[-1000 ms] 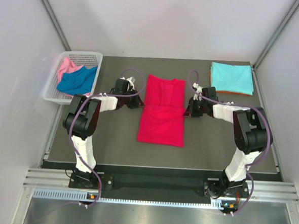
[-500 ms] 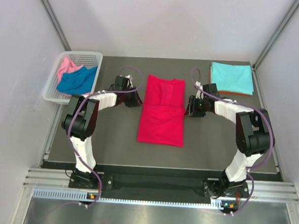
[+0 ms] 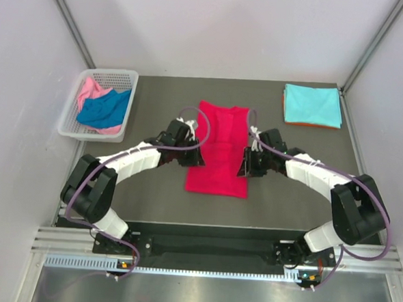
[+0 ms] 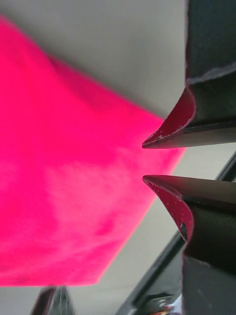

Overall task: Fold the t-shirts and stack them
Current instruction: Fold the tshirt

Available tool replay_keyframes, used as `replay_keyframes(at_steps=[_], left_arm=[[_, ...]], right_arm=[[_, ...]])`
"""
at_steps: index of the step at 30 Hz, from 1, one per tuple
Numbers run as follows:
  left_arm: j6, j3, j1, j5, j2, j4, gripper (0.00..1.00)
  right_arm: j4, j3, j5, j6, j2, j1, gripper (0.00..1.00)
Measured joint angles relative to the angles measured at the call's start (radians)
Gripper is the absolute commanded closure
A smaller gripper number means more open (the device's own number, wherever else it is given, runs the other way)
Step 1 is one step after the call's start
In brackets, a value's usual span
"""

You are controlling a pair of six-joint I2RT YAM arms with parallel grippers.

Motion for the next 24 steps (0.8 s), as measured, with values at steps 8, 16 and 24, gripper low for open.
replay_keyframes(at_steps=[8,16,24], left_arm=[[-0.061,-0.201,-0.042,-0.021,-0.019,0.024,0.72],[-0.093,-0.153,-0.042,-0.037,-0.055,-0.025,0.68],[-0.105,-0.073,0.063,-0.019,-0.100,-0.007,0.67]], right_arm=[[0.080,-0.218,0.058,0.087,-0.064,0.081,0.76],[0.071,-0.230,0.094,0.115,-0.125,0.085,0.76],[0.129,0.039,0.052,0.123,0.009,0.084,0.80]])
